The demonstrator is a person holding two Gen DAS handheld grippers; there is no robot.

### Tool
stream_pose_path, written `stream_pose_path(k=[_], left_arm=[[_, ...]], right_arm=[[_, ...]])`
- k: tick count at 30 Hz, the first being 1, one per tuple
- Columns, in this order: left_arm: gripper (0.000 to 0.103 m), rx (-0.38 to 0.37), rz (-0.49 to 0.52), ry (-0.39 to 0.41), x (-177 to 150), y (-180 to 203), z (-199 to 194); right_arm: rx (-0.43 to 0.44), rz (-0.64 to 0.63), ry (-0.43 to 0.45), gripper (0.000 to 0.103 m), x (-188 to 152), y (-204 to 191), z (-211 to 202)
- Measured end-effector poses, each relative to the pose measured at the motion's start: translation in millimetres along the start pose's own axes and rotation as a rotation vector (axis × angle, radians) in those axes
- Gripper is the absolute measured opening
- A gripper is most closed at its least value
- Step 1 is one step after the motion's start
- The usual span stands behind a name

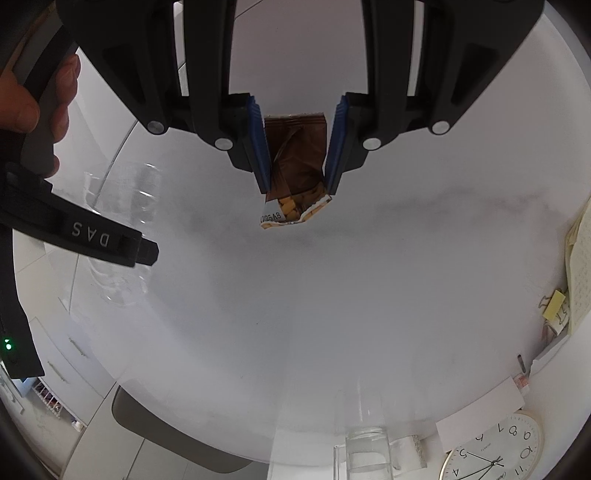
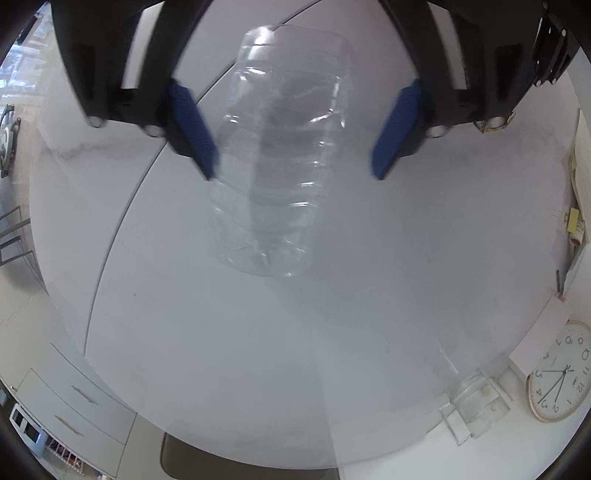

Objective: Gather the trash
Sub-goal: 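Grasp the brown wrapper with the left tool while the right grasps the plastic bottle, then carry wrapper and bottle to the bin and open both tools to drop them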

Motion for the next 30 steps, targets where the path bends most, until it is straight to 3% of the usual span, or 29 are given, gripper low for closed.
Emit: stream_pose_path(k=[7, 14, 20, 30], left_arm=[[0.030, -0.004, 0.028, 0.014, -0.4, 6.9, -11.0], [0.030, -0.039, 0.101, 0.029, -17.5, 28.1, -46.7], [0.030, -0.108, 0.217, 0.036, -51.8, 70.7, -83.8], [0.030, -0.242, 0.502, -0.007, -149.9, 187.6, -123.5]], right_arm=[[0.045, -0.008, 0.032, 0.064, -6.2, 5.7, -22.8], [0.068, -0.014, 0.108, 0.064, -41.2, 28.7, -90.4], [0.036, 0.045, 0.153, 0.064, -103.3, 74.3, -148.6], [-0.102, 0.280, 0.185, 0.064, -237.5, 175.2, -210.7]])
Point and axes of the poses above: each gripper's, at about its wrist camera, not at the fingertips, and z roughly the way its jaws point, y to its right, x to its top, the point moved 5 cm from there along z, roughly the way its jaws point, and after that the axes turned 8 degrees about -z, right-handed, at the moved point
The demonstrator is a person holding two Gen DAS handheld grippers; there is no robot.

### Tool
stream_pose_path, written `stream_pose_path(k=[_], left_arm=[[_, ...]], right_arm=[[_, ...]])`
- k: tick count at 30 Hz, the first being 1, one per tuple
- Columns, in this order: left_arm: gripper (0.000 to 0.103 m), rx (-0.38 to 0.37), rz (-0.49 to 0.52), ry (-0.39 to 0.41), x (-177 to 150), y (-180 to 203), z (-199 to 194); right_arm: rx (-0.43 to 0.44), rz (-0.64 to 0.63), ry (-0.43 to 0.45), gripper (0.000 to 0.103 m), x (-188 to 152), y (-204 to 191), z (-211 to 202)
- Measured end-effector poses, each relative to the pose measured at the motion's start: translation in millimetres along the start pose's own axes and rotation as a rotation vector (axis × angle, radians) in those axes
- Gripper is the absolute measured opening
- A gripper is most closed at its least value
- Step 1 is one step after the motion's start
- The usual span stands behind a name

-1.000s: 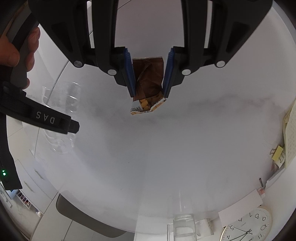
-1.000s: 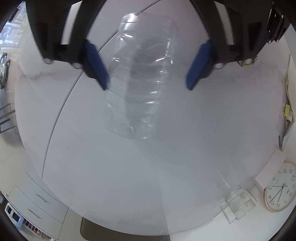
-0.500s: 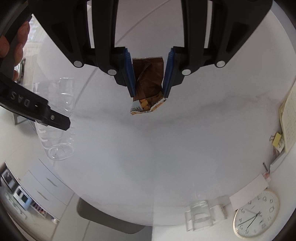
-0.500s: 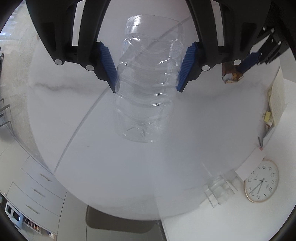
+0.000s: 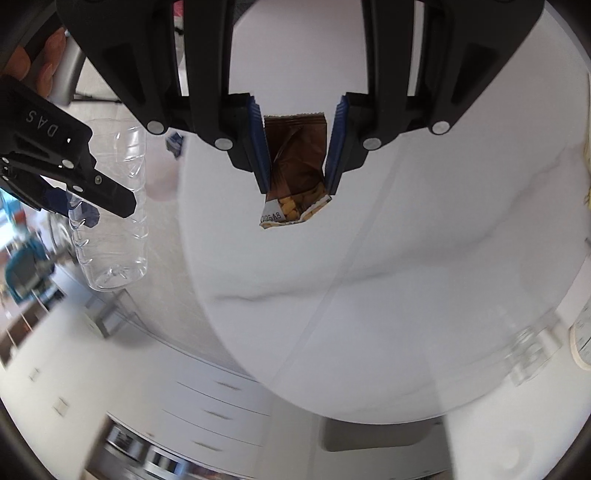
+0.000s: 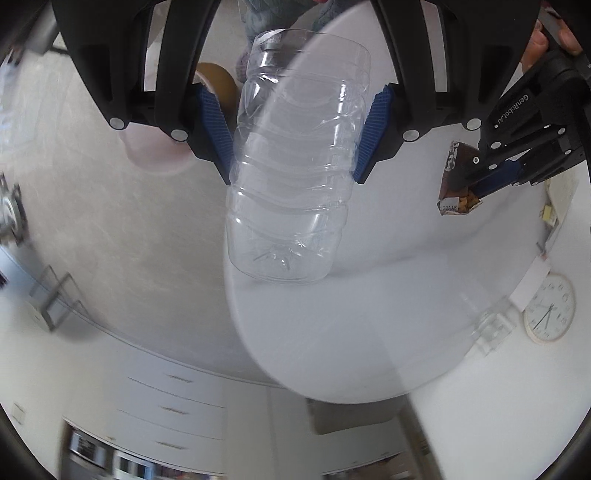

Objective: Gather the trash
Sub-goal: 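Carry wrapper and bottle to the bin and open both tools to drop them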

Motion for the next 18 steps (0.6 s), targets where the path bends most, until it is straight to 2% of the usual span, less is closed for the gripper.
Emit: stream_pose_path(k=[3, 6, 11, 16, 18], left_arm=[[0.030, -0.037, 0.095, -0.031, -12.5, 48.0, 6.8], [0.030, -0.105, 0.177, -0.075, -25.3, 97.6, 18.0], [0.030, -0.198, 0.291, -0.172, -45.3, 181.6, 54.6], [0.030, -0.219, 0.397, -0.229, -69.6, 246.0, 92.7], [0.038, -0.225, 0.421, -0.267, -78.3, 263.9, 111.3]], right_arm=[[-0.062, 0.073, 0.014, 0.064, -25.1, 42.7, -16.1], [-0.110, 0.140, 0.011, 0.064, -49.4, 84.2, -28.1], [-0.192, 0.237, -0.005, 0.064, -83.3, 142.8, -37.1], [-0.216, 0.328, -0.035, 0.064, -116.9, 194.8, -37.2], [-0.219, 0.358, -0.049, 0.064, -123.0, 210.0, -32.1]])
Point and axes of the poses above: each gripper's, at about its wrist camera, not at the fingertips, and z roughly the way its jaws point, y to its right, x to its top, the point moved 5 cm from there along z, roughly the way its jaws point, and after that the axes turned 8 degrees about -z, right-handed, at the moved point
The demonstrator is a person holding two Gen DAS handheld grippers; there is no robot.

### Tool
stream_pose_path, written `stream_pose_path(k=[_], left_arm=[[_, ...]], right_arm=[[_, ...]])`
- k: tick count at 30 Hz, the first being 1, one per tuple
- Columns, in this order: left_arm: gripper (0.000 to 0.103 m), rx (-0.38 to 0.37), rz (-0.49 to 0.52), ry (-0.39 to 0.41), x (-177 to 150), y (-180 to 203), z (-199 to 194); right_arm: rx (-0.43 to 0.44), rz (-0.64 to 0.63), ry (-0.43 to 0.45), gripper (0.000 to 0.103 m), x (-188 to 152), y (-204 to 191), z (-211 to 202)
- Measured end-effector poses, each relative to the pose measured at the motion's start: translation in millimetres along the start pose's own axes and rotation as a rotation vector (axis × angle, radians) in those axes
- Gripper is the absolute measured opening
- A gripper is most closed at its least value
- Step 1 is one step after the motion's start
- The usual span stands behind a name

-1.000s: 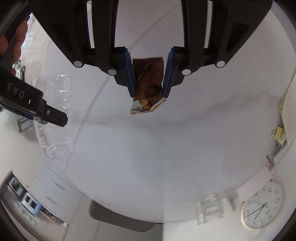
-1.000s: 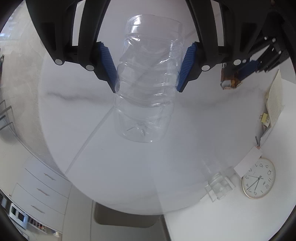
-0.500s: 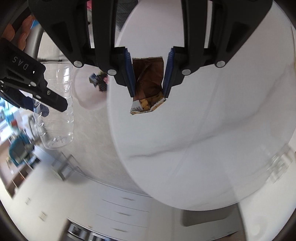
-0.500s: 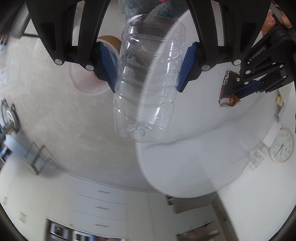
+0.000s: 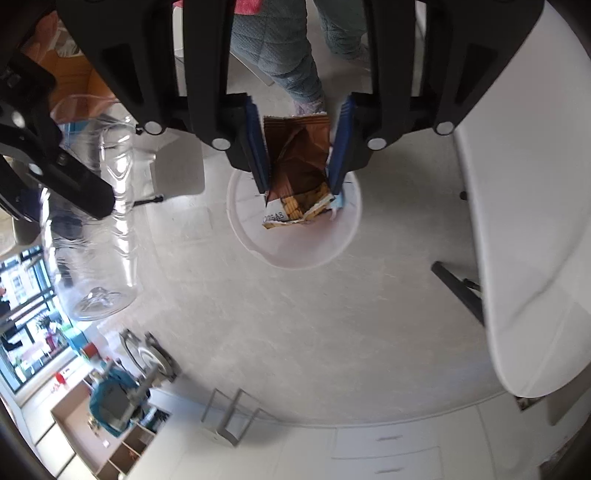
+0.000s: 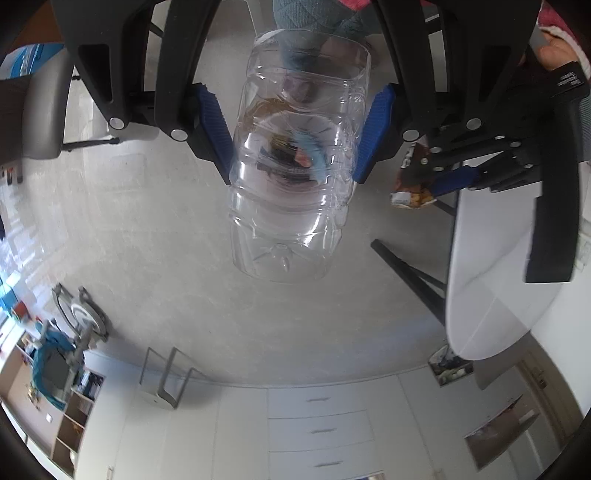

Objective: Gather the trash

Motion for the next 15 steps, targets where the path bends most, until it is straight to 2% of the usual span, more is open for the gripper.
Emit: stream_pose_path(k=[2, 5, 10, 15], left_arm=[[0.053, 0.000, 0.022, -0.028, 2.3, 11.1, 19.0], [0.065, 0.026, 0.045, -0.046, 6.8, 25.9, 38.8], [0.076, 0.033, 0.008, -0.057, 10.5, 25.7, 40.1], [0.082, 0.066, -0.031, -0.008, 14.8, 12.7, 13.8]], right_arm=[[-0.003, 0.021, -0.013, 0.064, -1.0, 13.2, 6.0], [-0.010, 0.040, -0.031, 0.064, -6.6, 37.2, 12.9], [-0.015, 0.048, -0.050, 0.064, -4.0, 54.3, 31.5], [0.017, 0.001, -0.041, 0.064, -1.1, 47.1, 45.4]])
Point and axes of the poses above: each gripper's, at about its wrist camera, not at the fingertips, and z roughly the way its jaws point, y to its right, x to its top, the point moved 5 cm from there along z, roughly the way its jaws point, and after that the axes turned 8 degrees about -z, right-handed, at the moved point
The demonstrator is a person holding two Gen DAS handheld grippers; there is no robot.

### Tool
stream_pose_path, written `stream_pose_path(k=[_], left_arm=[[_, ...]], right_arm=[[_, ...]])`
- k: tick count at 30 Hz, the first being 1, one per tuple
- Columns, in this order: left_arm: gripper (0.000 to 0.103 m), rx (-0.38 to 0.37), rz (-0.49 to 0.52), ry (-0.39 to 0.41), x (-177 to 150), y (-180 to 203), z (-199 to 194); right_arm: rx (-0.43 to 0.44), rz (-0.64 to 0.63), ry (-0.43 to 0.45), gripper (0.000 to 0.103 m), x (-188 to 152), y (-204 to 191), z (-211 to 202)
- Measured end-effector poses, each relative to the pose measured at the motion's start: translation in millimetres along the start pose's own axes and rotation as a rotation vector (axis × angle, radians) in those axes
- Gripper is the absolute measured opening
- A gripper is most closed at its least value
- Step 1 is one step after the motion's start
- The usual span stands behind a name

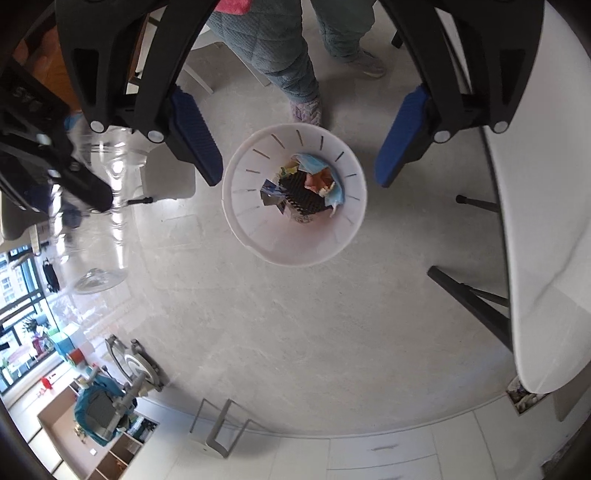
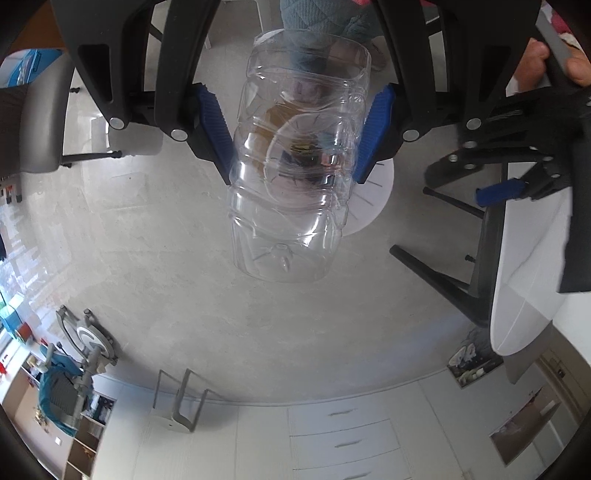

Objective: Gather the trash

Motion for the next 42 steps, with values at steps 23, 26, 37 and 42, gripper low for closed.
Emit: stream_pose_path(k=[23, 26, 37, 42], left_arm=[[0.088, 0.086, -0.159, 0.111, -17.0, -61.3, -82.7], [0.092, 0.091, -0.196, 0.160, -24.5, -78.7, -111.9], [0.095, 0.235, -0.456, 0.314, -94.0, -211.0, -218.4], [0.095, 0.294, -0.594, 0.351, -136.4, -271.2, -245.1]], right_arm=[[-0.024, -0.113, -0.018, 0.100, 22.7, -71.1, 12.9], [0.005, -0.132, 0.016, 0.100, 30.8, -94.7, -20.3], [0.166, -0.347, 0.084, 0.100, 39.4, -239.7, -80.6], [0.227, -0.501, 0.096, 0.100, 31.0, -326.8, -91.4]])
Point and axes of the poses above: each gripper's, at about its wrist camera, not at the fingertips, and z roughly the way its jaws point, y to its right, x to its top, the point moved 5 cm from there along z, roughly the way its jaws point, and after that the axes turned 8 degrees about -z, right-handed, at the moved point
